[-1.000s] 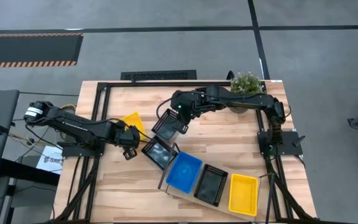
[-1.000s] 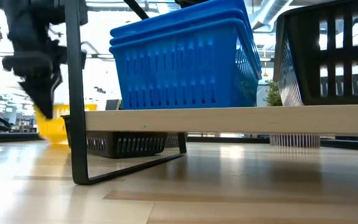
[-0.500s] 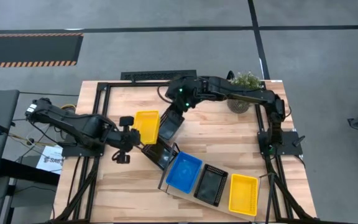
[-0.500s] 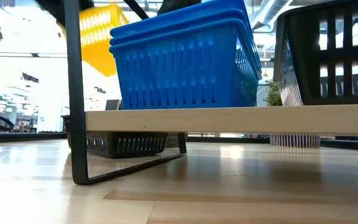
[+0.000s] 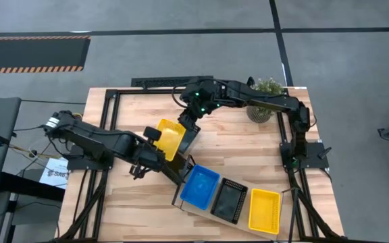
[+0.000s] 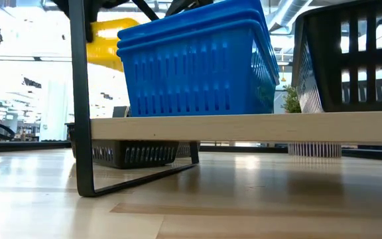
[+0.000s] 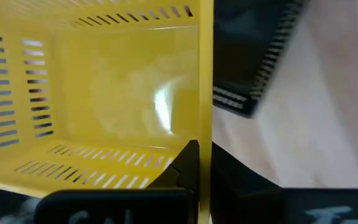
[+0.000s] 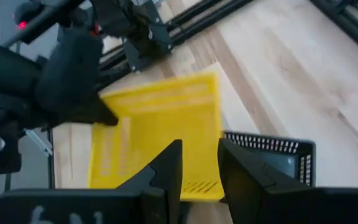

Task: Stack baskets on shelf by color
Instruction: Stack the yellow bin on top of the yellow bin on the shelf

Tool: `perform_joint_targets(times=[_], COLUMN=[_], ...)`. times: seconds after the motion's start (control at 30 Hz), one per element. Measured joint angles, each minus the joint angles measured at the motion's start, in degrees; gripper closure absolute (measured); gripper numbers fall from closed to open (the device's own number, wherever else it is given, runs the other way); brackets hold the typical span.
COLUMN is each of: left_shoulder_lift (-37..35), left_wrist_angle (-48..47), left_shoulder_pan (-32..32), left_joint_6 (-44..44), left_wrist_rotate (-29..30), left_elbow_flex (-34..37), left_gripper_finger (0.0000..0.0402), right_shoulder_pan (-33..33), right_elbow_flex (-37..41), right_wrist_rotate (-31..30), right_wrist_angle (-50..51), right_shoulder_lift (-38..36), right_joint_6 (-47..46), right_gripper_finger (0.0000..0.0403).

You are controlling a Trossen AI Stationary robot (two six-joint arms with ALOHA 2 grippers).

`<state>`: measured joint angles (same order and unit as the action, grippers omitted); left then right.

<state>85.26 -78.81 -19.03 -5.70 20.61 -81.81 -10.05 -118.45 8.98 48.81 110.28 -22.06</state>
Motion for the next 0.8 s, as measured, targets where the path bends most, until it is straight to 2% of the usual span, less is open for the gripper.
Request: perform_joint_targets(times=[0.1,0.3,0.6,0.8], left_shoulder_lift=[1.6,2.1,2.1,2.1], left_wrist_angle=[-1.5,-1.4,-1.3,-1.4], left_shoulder_pan=[0.0,-0.1,-0.1,-0.1], left_joint_6=[-1.1,-2.9,-4.2,-5.9], left_wrist_rotate=[3.4,4.2,4.6,1.4], left_elbow_flex=[-3.2,-8.0,-9.2,-9.2], left_gripper_finger=[0.0401,0.0401,0.0402,0.0401], right_shoulder_pan=[0.5,1.1,0.9,1.0], right_elbow_flex=[0.0,-0.1,0.0,0.0], right_wrist_rotate=[0.0,-3.0,-3.3,-4.0], right_wrist_angle=[0.8,2.3,2.7,0.7], right_shoulder_lift=[0.5,1.9,2.0,0.9], right_joint_6=[0.0,0.0,2.2,3.1], right_gripper_finger=[0.0281,0.0282,0.0282,0.0282])
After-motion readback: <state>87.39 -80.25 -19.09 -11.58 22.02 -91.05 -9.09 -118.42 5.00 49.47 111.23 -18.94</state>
